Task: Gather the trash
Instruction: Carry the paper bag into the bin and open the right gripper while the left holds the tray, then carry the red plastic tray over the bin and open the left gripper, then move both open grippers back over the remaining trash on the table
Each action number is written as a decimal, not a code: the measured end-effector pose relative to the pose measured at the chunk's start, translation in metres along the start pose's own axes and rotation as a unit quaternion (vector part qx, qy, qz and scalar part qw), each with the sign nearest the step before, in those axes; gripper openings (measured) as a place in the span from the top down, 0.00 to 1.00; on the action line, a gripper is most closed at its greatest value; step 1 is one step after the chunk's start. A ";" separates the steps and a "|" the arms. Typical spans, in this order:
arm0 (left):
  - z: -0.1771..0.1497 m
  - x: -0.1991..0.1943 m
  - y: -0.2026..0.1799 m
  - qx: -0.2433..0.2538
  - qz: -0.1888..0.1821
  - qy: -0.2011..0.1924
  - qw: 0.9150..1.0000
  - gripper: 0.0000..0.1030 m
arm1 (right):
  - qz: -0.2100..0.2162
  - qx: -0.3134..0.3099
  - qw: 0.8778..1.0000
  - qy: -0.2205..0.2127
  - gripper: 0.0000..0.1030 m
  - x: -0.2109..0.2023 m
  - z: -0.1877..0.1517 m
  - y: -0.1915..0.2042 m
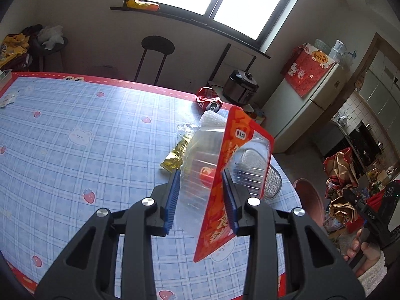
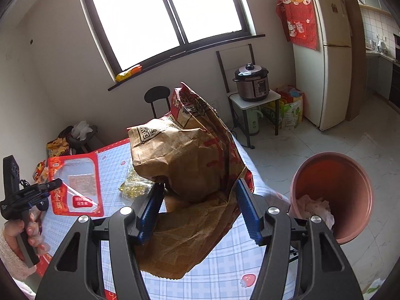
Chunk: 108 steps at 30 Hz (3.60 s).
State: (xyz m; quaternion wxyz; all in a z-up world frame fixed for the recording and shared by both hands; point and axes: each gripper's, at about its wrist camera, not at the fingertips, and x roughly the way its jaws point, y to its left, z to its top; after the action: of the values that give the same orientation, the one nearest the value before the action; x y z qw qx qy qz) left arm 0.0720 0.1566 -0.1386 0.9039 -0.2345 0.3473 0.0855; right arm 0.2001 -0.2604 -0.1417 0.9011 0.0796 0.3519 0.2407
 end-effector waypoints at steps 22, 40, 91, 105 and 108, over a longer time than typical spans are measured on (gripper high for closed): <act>0.016 -0.028 -0.095 0.039 0.003 -0.038 0.999 0.65 | -0.158 0.077 0.984 -0.002 0.36 0.014 0.041 -0.215; 0.024 -0.010 -0.153 0.089 -0.034 -0.029 0.995 0.65 | -0.214 0.061 0.973 0.069 0.05 -0.003 0.043 -0.202; -0.027 0.157 -0.434 0.210 -0.184 0.041 0.959 0.17 | -0.260 0.130 0.952 0.092 0.05 -0.109 -0.019 -0.244; 0.008 0.104 -0.343 0.199 -0.121 -0.012 0.972 0.06 | -0.232 0.078 0.963 0.107 0.05 -0.088 -0.001 -0.185; 0.011 0.090 -0.323 0.202 -0.108 -0.018 0.973 0.06 | -0.227 0.066 0.966 0.109 0.05 -0.084 0.001 -0.169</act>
State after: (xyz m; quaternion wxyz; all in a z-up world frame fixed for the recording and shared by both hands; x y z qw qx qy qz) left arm 0.2478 -0.1212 -0.0740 0.9427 -0.0820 0.3135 -0.0800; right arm 0.2118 -0.4490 -0.1438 0.8809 0.0307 0.4720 0.0132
